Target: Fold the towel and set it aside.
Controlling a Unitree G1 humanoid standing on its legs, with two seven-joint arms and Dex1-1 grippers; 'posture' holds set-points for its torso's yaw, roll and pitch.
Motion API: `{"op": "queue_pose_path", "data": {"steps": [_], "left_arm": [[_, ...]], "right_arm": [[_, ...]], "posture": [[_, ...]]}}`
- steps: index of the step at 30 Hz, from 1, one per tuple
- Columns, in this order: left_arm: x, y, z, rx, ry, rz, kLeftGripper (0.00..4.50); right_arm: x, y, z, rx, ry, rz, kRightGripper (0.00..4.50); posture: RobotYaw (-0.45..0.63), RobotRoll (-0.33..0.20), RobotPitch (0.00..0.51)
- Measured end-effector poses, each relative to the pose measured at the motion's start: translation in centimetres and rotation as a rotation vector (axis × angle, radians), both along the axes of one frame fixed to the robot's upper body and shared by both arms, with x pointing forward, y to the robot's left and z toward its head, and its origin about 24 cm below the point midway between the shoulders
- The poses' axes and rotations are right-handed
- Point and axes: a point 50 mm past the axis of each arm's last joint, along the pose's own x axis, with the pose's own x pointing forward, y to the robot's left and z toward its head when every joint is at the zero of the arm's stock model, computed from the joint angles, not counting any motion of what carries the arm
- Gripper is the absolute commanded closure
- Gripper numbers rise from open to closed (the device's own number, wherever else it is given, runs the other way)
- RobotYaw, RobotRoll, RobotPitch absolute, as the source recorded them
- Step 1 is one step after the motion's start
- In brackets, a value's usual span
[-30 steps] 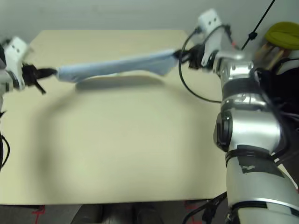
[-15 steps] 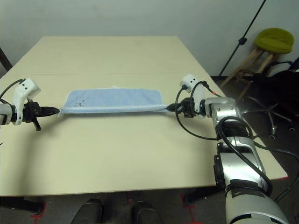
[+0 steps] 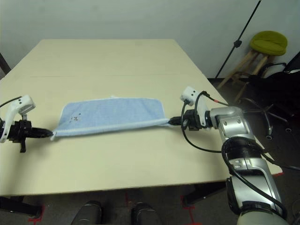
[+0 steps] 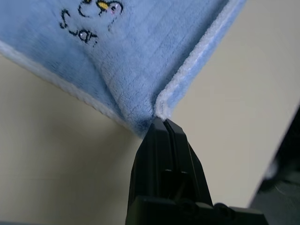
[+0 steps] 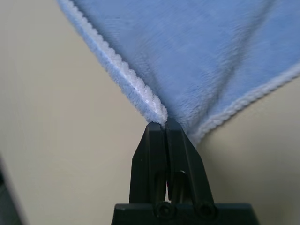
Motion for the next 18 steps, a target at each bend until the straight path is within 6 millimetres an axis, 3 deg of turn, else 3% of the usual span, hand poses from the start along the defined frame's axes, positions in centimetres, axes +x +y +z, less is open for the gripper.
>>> {"op": "queue_pose_path", "data": {"steps": [5, 12, 15, 18], "left_arm": [[-1.4, 0.2, 0.5, 0.026, 0.081, -0.056, 4.47], [-2.6, -0.5, 2.4, 0.066, 0.177, -0.163, 4.47], [-3.3, -0.6, 2.7, 0.096, 0.241, -0.198, 4.47], [-2.7, -1.1, 2.6, 0.094, 0.218, -0.233, 4.47]], "right_arm": [[-2.5, 0.1, 0.0, -0.021, 0.137, 0.083, 4.5], [-4.5, -0.1, 0.8, -0.028, 0.256, 0.117, 4.5], [-5.1, -0.4, 1.1, -0.046, 0.29, 0.116, 4.5], [-5.0, -0.6, 1.0, -0.052, 0.282, 0.116, 4.5]], "posture": [[0.18, 0.0, 0.08], [0.17, 0.0, 0.081], [0.17, 0.0, 0.084], [0.17, 0.0, 0.084]]}}
